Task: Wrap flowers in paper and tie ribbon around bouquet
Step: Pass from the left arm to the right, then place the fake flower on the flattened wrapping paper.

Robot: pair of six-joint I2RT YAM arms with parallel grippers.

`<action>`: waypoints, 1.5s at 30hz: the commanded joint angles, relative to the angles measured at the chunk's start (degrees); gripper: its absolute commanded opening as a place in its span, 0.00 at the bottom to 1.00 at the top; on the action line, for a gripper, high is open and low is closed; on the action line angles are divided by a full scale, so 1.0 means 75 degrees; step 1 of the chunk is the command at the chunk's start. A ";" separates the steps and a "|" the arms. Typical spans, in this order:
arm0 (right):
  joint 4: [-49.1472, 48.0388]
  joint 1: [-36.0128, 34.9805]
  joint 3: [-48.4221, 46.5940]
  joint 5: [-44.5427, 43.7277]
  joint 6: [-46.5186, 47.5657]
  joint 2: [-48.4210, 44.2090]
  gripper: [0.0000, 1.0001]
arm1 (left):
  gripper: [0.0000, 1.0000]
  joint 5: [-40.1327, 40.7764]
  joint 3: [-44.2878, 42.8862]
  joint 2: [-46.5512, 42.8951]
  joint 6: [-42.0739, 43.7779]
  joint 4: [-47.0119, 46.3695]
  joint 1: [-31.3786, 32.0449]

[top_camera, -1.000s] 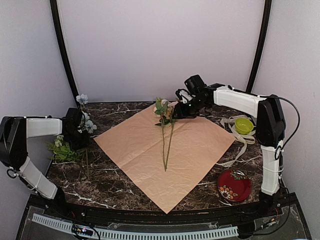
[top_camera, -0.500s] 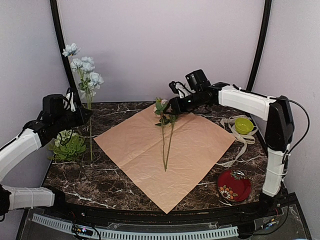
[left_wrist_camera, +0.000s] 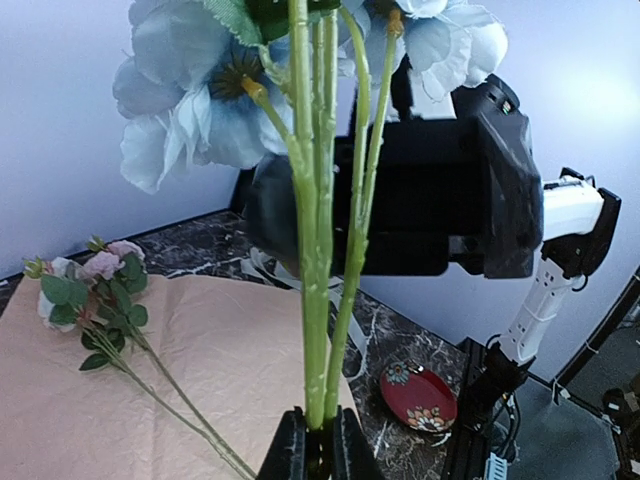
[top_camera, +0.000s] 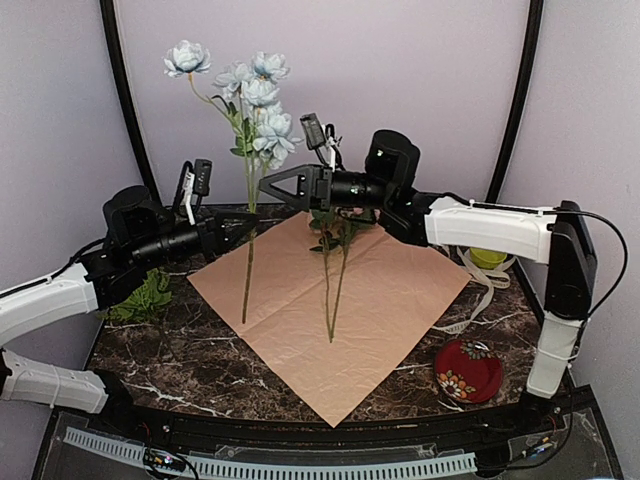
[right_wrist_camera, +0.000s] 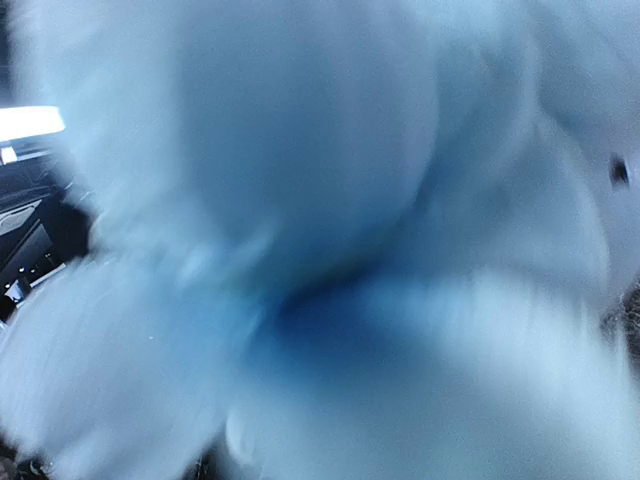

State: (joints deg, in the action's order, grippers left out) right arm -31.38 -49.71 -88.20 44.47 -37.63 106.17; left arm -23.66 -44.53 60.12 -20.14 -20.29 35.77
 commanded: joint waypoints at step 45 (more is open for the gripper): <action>0.7737 0.2858 -0.4230 -0.2487 0.0633 0.4405 0.20 | 0.74 0.3802 -0.1233 0.1828 -0.1001 0.4388 -0.0929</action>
State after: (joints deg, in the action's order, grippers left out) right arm 27.42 -28.56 -117.40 29.34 -33.04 139.50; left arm 3.88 -52.16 72.71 -24.95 9.04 29.39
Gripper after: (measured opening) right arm 0.143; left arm 0.748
